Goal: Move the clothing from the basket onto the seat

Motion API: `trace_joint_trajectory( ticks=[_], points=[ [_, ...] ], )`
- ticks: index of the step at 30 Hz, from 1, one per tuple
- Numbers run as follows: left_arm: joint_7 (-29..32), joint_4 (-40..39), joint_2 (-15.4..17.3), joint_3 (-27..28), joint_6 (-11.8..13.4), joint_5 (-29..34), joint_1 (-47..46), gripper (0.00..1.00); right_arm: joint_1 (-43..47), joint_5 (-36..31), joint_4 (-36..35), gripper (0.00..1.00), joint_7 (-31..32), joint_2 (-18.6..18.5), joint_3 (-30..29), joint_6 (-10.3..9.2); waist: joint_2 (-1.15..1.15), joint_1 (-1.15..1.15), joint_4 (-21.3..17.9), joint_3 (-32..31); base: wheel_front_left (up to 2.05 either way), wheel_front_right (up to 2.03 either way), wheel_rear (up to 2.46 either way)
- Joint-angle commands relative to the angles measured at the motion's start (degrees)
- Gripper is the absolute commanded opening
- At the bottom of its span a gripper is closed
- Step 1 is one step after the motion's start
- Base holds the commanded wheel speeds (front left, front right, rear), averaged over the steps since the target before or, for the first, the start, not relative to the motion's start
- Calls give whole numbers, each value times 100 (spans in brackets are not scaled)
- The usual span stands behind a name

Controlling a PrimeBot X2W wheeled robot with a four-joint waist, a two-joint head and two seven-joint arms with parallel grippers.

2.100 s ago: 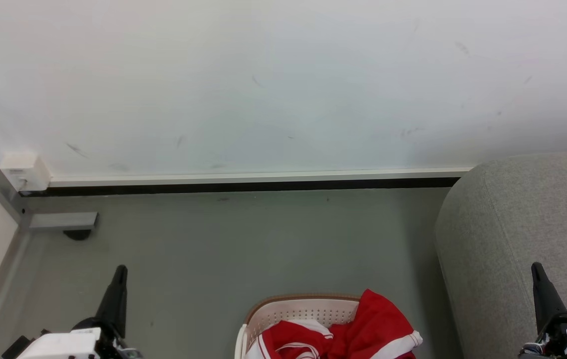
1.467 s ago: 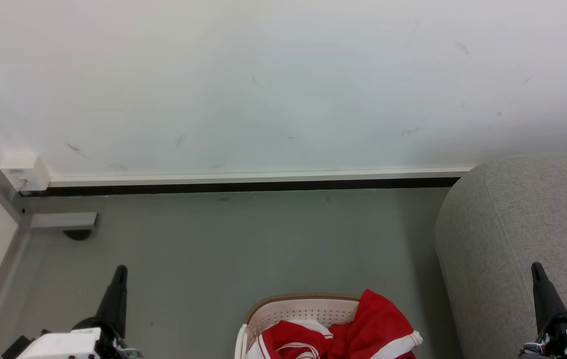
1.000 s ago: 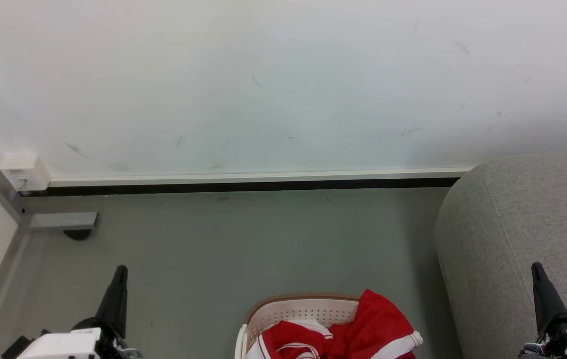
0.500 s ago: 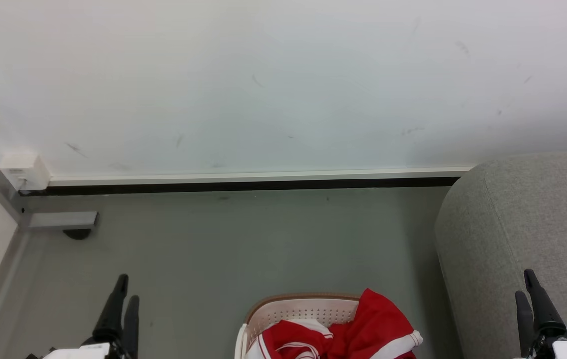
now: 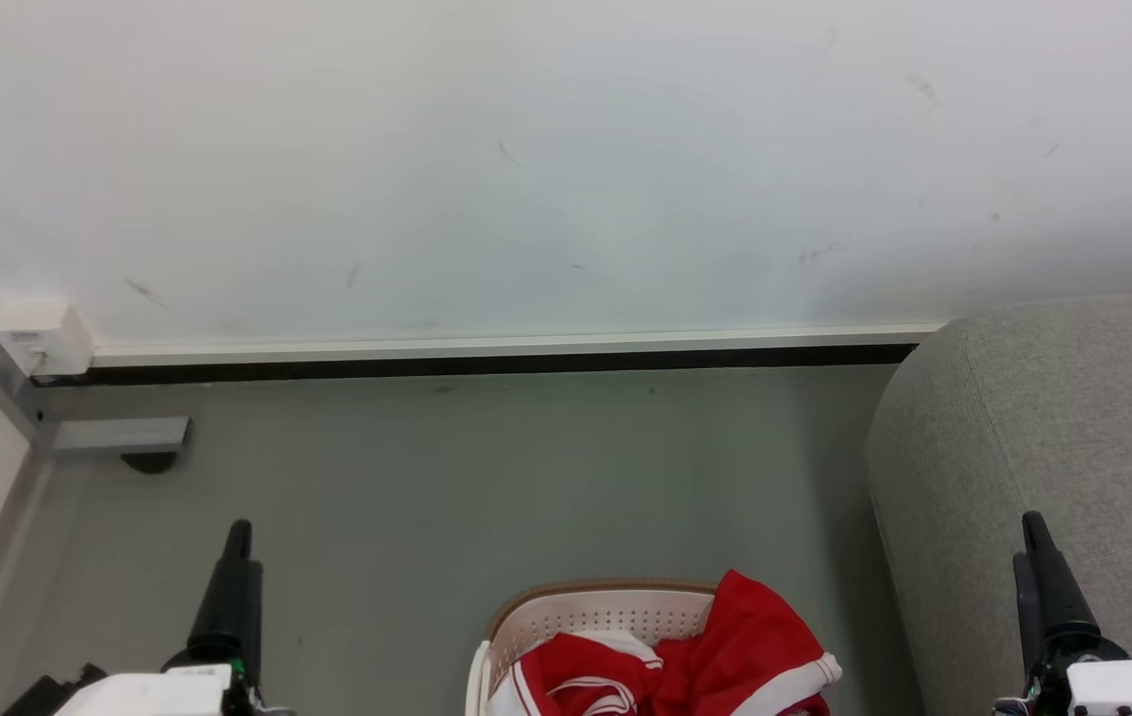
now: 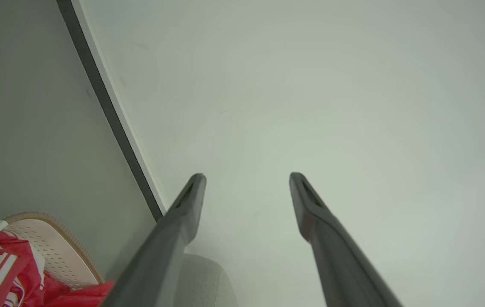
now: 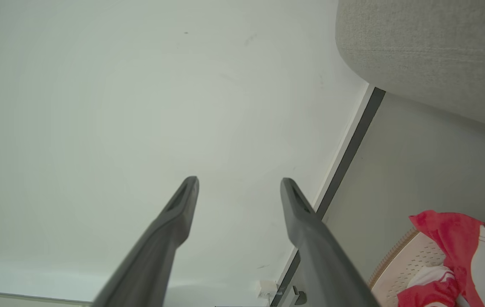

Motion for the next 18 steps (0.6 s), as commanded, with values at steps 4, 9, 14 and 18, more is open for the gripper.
trace_joint_trajectory(
  ticks=[4, 9, 14, 18],
  points=[
    [-151, -202, 52, 38, -24, 528, -153, 100, -212, -400, -161, 100, -129, -68, 59, -2, 0, 0, -5, 16, 0, 0, 0],
    [-265, -308, 57, 26, -26, 1079, -150, 100, -254, -960, -242, 100, -242, -86, 118, -3, 0, 0, -10, 29, 0, 0, 0],
    [-373, -398, 62, 9, -28, 1657, -136, 100, -273, -1448, -321, 100, -351, -87, 176, -3, 0, 0, -15, 33, 0, 0, 0],
    [-457, -466, 65, -14, 2, 2197, -122, 100, -270, -1881, -361, 100, -436, -92, 217, -4, 0, 0, -21, 38, 0, 0, 0]
  ],
)
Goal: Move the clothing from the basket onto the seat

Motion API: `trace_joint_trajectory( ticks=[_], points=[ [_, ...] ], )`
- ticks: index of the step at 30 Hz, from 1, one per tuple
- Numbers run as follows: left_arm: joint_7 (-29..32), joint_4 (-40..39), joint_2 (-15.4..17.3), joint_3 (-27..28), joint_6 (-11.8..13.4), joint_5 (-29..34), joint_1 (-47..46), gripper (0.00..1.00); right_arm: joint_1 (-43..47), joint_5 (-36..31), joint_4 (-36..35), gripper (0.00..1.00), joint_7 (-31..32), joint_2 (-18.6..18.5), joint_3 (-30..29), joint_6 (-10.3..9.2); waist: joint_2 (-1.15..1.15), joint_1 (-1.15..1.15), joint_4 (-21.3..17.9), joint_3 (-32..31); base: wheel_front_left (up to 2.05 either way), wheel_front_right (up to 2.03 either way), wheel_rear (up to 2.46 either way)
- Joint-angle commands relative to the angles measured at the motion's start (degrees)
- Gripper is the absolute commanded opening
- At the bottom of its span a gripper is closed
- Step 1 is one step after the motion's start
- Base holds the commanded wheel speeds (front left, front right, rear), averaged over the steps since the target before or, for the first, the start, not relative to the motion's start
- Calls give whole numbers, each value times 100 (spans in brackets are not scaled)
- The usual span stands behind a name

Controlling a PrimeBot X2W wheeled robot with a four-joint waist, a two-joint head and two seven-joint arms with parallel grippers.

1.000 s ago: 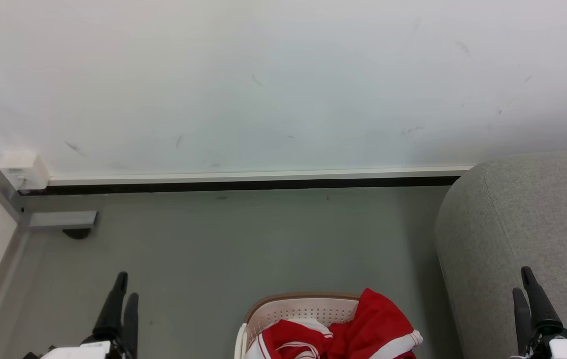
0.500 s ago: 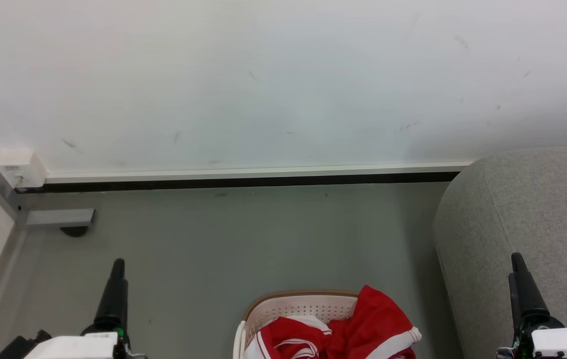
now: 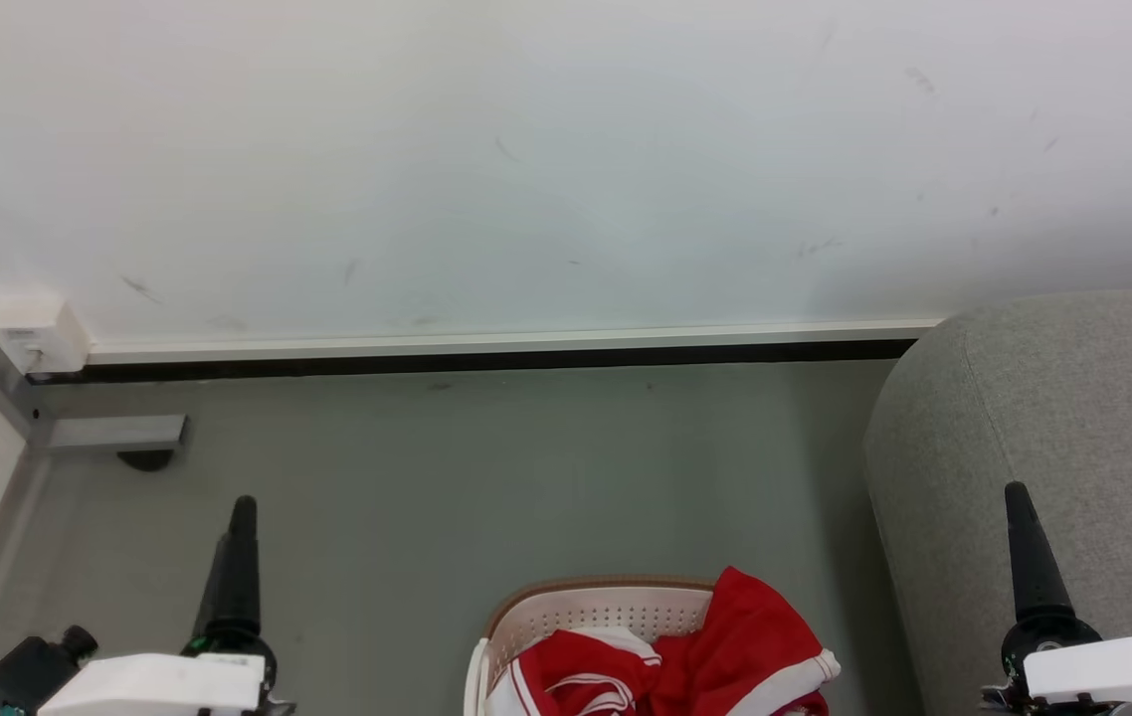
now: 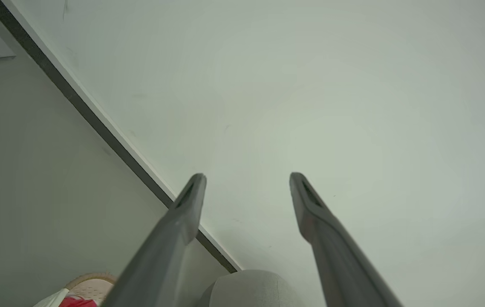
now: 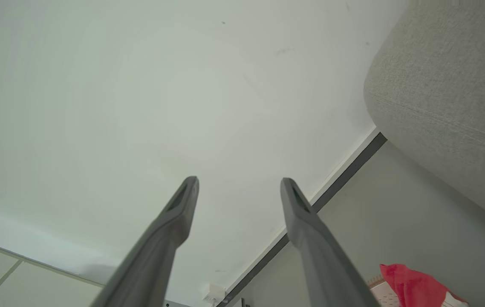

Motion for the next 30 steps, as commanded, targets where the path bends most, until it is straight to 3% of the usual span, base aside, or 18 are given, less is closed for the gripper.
trace_joint_trajectory(
  ticks=[1, 17, 30],
  points=[
    [-72, -125, 57, -14, 18, 299, -108, 100, -173, -236, -124, 100, -73, -52, 28, -4, 0, 0, -4, 2, 0, 0, 0],
    [-374, -243, 68, -232, 389, 2249, -52, 100, -191, -2133, -129, 100, -368, -85, 282, -5, 0, 0, -17, 26, 0, 0, 0],
    [-561, -190, 87, -391, 366, 3356, 9, 100, -192, -3328, 45, 100, -566, -63, 330, -6, 0, 0, -27, 10, 0, 0, 0]
  ],
)
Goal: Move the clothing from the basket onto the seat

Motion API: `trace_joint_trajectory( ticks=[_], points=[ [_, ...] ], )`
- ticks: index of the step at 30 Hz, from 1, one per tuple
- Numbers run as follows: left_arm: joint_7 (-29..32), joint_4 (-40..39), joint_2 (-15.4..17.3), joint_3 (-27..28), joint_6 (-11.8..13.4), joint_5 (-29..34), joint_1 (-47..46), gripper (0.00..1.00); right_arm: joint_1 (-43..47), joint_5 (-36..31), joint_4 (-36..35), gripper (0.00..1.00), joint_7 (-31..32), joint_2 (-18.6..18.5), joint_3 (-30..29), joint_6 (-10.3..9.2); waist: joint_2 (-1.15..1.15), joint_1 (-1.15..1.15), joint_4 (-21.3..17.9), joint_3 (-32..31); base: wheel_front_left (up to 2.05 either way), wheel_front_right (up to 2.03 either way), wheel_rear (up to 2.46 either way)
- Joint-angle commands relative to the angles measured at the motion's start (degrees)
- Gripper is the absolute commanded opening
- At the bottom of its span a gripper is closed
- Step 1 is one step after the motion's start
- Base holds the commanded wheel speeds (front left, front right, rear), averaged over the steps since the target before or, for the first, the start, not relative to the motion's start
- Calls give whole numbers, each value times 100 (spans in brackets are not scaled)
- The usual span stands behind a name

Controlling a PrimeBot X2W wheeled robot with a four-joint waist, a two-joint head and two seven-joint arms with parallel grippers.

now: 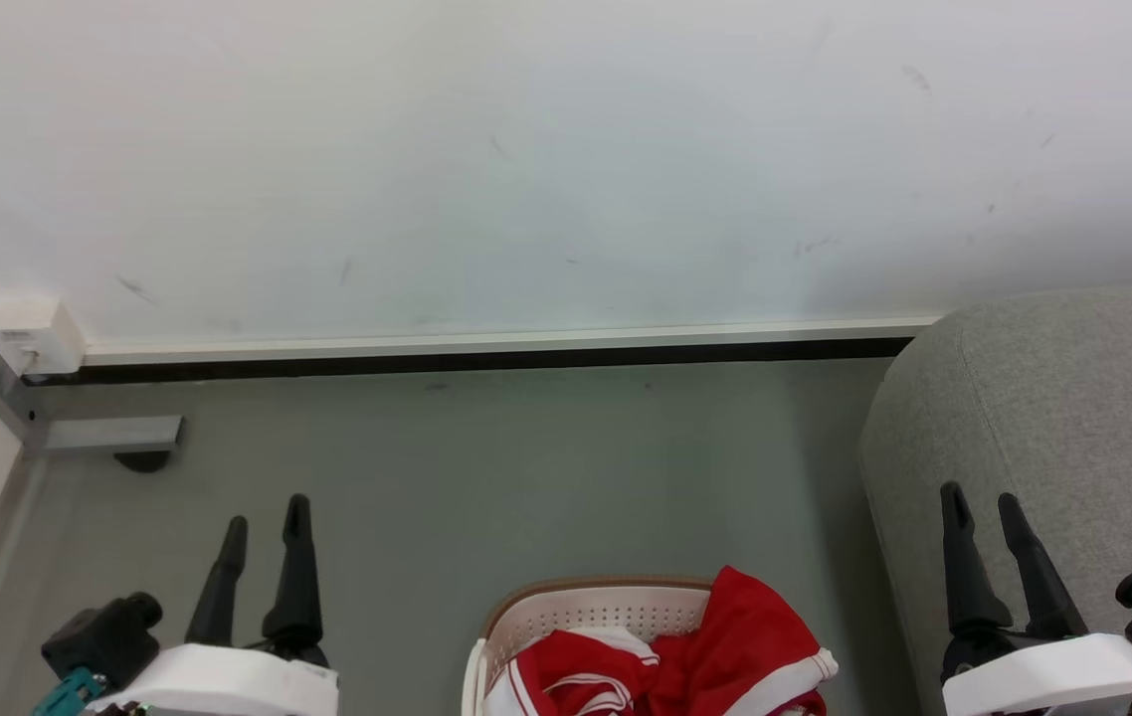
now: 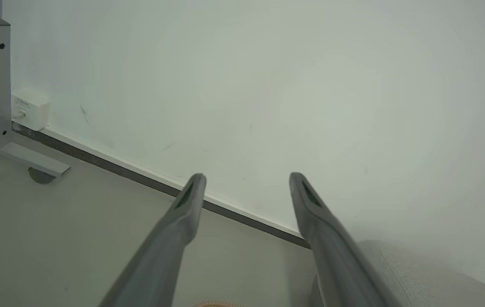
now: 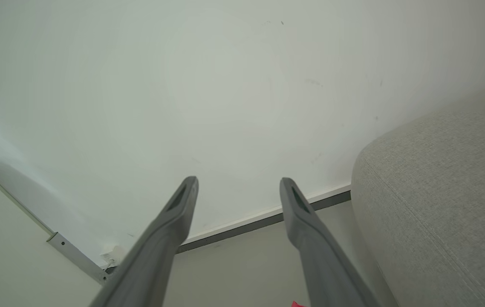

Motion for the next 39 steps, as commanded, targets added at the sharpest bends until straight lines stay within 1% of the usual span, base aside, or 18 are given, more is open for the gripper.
trace_joint_trajectory(
  ticks=[1, 11, 24, 33, 39],
  points=[
    [-34, -37, 54, -12, -15, 176, -3, 100, -113, -156, -14, 100, -34, -22, 5, -6, 0, 0, -3, -4, 0, 0, 0],
    [-194, 62, 79, -132, 23, 840, 63, 100, -141, -895, 129, 100, -184, 4, 25, -7, 0, 0, -46, -40, 0, 0, 0],
    [-355, 4, 91, -225, 59, 1519, 91, 100, -186, -1572, 237, 100, -357, 29, 46, -9, 0, 0, -84, -53, 0, 0, 0],
    [-467, -9, 92, -226, 83, 1927, 87, 100, -168, -1910, 253, 100, -463, 40, 76, -9, 0, 0, -110, -46, 0, 0, 0],
    [-544, -24, 89, -234, 103, 2185, 65, 100, -154, -2042, 139, 100, -531, 39, 110, -10, 0, 0, -116, -35, 0, 0, 0]
  ],
)
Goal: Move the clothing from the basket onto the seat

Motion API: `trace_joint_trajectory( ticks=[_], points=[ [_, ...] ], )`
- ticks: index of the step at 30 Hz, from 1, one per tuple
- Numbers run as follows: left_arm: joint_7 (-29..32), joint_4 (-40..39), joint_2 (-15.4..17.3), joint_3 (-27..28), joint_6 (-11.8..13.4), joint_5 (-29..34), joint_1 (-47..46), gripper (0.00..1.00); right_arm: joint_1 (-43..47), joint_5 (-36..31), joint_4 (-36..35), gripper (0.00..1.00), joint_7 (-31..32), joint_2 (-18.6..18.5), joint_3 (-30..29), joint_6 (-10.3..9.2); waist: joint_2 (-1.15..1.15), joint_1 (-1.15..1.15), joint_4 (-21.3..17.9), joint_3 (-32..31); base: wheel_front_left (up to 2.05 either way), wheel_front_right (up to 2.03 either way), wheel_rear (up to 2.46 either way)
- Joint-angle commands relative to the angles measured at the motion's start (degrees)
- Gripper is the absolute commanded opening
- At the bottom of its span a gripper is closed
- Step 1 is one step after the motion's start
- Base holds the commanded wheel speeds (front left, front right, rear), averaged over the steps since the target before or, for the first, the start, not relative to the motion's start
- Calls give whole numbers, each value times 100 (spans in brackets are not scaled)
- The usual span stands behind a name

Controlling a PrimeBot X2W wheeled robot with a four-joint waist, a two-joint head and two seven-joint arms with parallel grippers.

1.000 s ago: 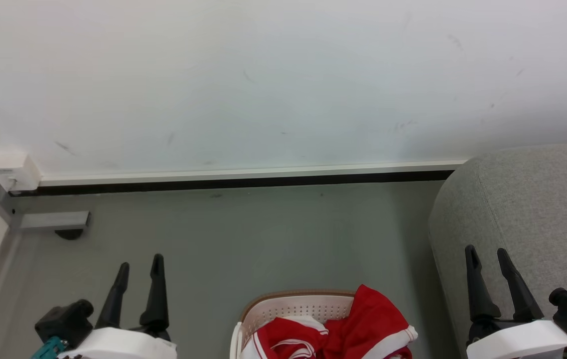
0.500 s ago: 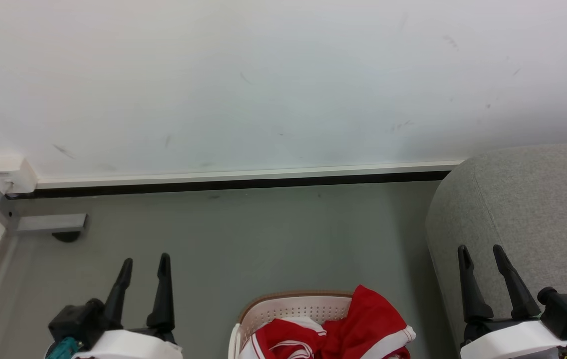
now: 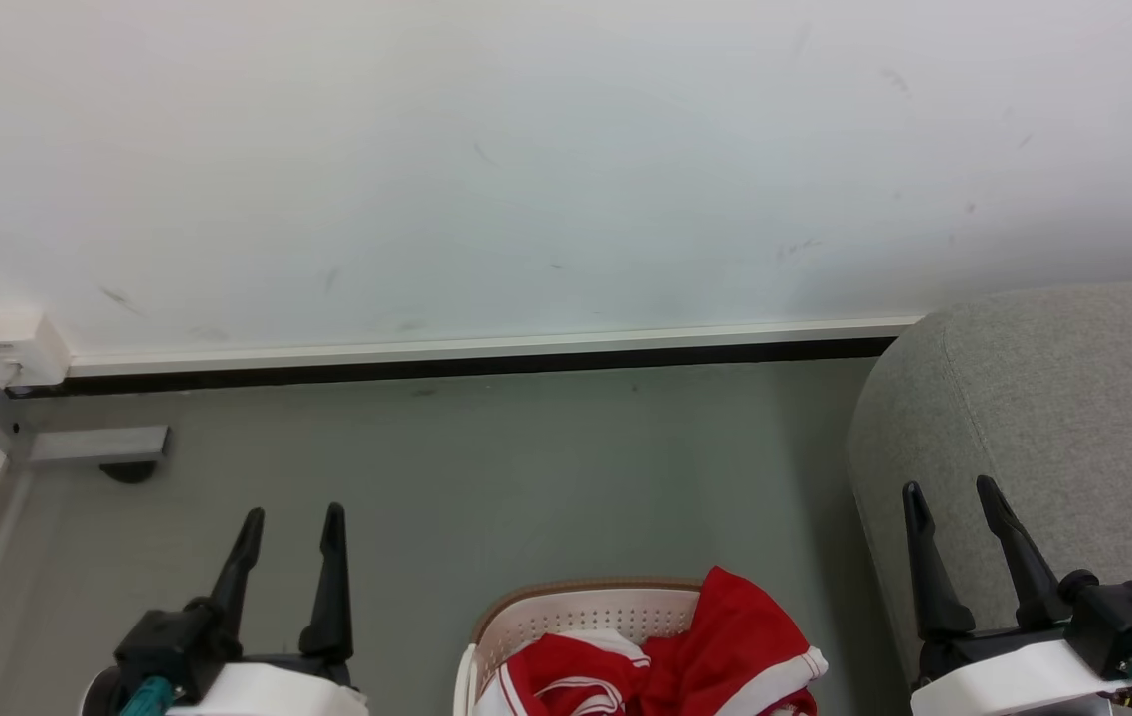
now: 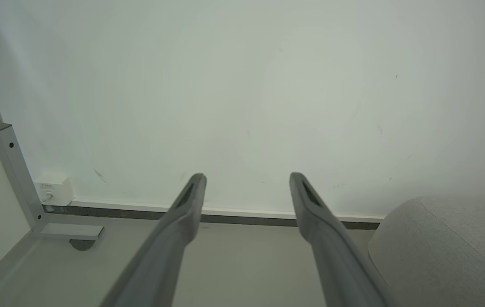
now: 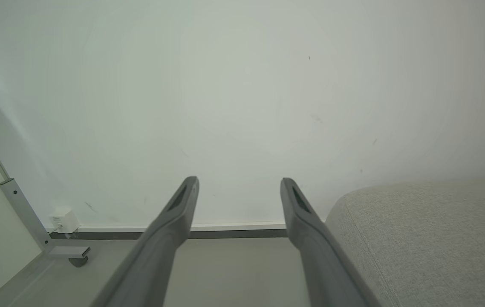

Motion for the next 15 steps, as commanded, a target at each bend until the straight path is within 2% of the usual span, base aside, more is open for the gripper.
trace_joint_trajectory(
  ticks=[1, 15],
  points=[
    [-57, -35, 48, 5, 21, 161, -15, 100, -40, -77, -43, 100, -45, -7, 13, -10, 0, 0, 0, 1, 0, 0, 0],
    [-192, -85, 31, 11, 21, 630, -13, 100, -41, -519, -52, 100, -185, -10, 86, -12, 0, 0, -10, 21, 0, 0, 0]
  ],
)
